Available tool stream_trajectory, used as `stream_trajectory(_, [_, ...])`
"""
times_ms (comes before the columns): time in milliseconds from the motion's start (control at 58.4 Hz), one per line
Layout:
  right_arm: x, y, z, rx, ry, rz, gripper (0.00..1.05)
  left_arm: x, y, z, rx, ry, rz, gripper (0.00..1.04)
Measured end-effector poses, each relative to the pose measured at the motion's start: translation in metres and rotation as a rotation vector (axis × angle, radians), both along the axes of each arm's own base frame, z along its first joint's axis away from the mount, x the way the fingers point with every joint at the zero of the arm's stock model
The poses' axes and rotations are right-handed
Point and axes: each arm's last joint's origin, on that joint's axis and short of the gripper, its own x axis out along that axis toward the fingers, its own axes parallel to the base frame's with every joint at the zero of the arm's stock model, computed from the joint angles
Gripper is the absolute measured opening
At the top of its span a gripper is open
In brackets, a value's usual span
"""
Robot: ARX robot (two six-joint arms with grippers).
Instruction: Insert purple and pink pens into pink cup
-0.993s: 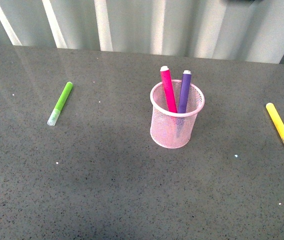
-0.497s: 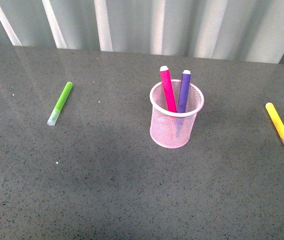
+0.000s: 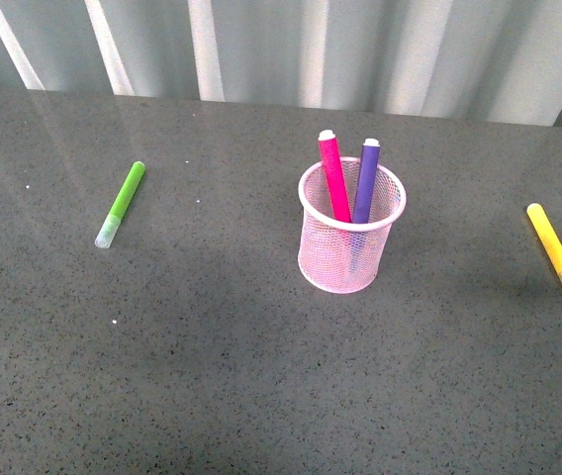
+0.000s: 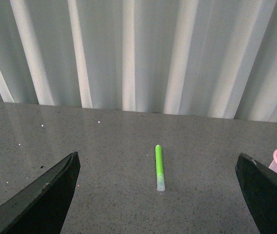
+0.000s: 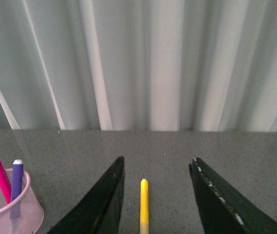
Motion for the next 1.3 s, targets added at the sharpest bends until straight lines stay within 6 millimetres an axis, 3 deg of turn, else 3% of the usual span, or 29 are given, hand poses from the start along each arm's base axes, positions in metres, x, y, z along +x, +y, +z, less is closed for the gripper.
stream_trajectory(205, [-0.007,0.008,0.001,-0.011,-0.006,0.002,0.03,0.000,0.000,0.000,0.000,0.000,0.000,0.98])
stream_trajectory(411, [-0.014,0.021,0.002,-0.013,-0.015,0.013,0.03,0.000,0.000,0.000,0.000,-0.001,-0.001,0.98])
stream_trajectory(1301, [-0.037,0.021,-0.001,-0.012,-0.011,0.008,0.03,0.000,0.000,0.000,0.000,0.000,0.000,0.98])
